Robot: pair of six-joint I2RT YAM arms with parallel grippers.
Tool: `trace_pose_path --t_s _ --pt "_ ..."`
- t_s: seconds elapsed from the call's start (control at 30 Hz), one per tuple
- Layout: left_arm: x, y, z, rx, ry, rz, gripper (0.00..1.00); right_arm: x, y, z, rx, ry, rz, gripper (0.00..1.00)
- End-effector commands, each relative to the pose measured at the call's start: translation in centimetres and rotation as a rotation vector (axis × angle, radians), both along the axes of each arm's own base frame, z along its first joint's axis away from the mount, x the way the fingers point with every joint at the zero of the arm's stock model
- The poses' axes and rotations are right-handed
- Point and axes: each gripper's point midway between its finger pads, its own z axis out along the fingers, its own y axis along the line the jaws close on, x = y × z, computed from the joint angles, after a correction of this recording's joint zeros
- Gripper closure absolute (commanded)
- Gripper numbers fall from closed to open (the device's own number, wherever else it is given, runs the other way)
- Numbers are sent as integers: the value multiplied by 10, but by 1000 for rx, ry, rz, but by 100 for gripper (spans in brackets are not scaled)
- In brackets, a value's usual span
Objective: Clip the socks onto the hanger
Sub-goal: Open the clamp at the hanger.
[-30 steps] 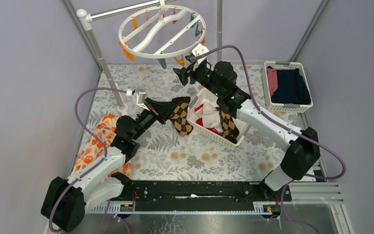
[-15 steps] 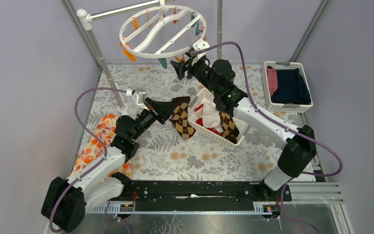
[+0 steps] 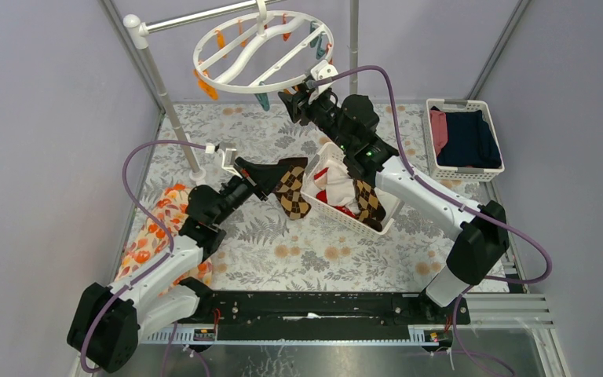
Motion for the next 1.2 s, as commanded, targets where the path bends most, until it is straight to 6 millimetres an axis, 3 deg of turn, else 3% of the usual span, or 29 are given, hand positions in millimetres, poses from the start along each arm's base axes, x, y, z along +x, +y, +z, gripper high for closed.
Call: trace_pose_path --t_s 0.0,0.3,0.77,1.0,1.17 --pt "0 1 2 -4 -18 -3 100 -5 -2 33 73 -63 -11 56" --pt "1 1 5 -7 -26 -4 100 -17 -1 34 83 -43 39 63" --pt "17 -11 31 -10 -66 -41 100 -44 -3 29 76 59 192 84" --pt "28 -18 50 -23 -170 -91 100 -60 1 29 79 118 281 86" --pt "44 -5 57 -53 -110 40 100 -56 -3 27 94 142 253 87"
